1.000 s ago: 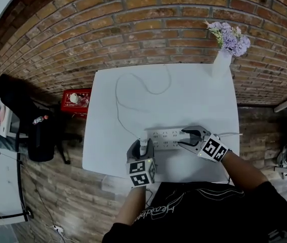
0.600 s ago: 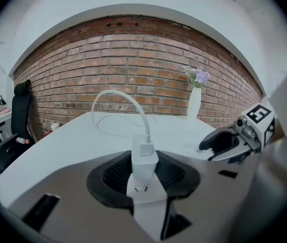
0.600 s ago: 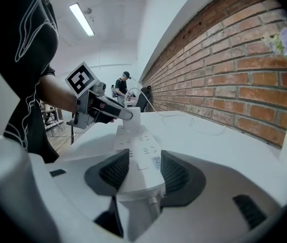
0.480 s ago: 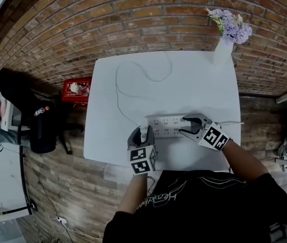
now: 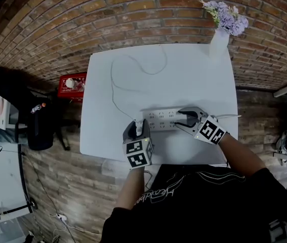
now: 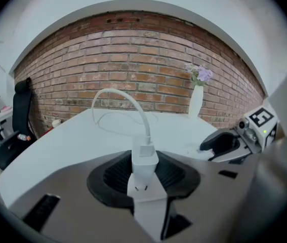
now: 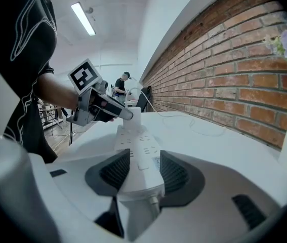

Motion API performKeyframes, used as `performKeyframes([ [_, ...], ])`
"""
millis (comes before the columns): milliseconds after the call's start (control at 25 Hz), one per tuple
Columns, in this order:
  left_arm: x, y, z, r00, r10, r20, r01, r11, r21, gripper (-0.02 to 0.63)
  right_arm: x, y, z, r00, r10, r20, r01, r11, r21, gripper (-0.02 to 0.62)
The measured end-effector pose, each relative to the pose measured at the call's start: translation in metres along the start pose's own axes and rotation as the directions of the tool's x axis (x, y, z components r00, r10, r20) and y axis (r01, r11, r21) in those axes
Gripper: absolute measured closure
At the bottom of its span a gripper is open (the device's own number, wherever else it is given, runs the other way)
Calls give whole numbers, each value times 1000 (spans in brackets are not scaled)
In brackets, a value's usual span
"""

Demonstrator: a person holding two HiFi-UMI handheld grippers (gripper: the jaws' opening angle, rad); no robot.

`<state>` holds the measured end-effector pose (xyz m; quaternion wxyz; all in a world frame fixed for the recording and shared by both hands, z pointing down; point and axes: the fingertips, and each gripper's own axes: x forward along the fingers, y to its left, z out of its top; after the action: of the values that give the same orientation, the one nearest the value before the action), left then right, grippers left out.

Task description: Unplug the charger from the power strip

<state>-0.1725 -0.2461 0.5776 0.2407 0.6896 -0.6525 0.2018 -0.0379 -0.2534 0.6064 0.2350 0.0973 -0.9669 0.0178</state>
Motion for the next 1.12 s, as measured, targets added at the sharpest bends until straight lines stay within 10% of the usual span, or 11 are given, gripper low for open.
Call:
performKeyframes([
  [360,-3,-3,1,999,38,18,-39,996,86,469,-1,1,-1,1000,-5,4,5,1000,0,428],
  [640,-2,3,-2,1000,-25,-5,24,997,-75,469,0,1,-1,1000,0,0,0,1000,6,428],
  [880,-6,-4,1,999,43,21,-45,994,102,469,0,1,-1,1000,-1,2,1,1000,10,428],
  [1120,-5,3,-3,999,-30,-11,29,996,-86,469,0,1,-2,1000,-1,0,1,1000,8,428],
])
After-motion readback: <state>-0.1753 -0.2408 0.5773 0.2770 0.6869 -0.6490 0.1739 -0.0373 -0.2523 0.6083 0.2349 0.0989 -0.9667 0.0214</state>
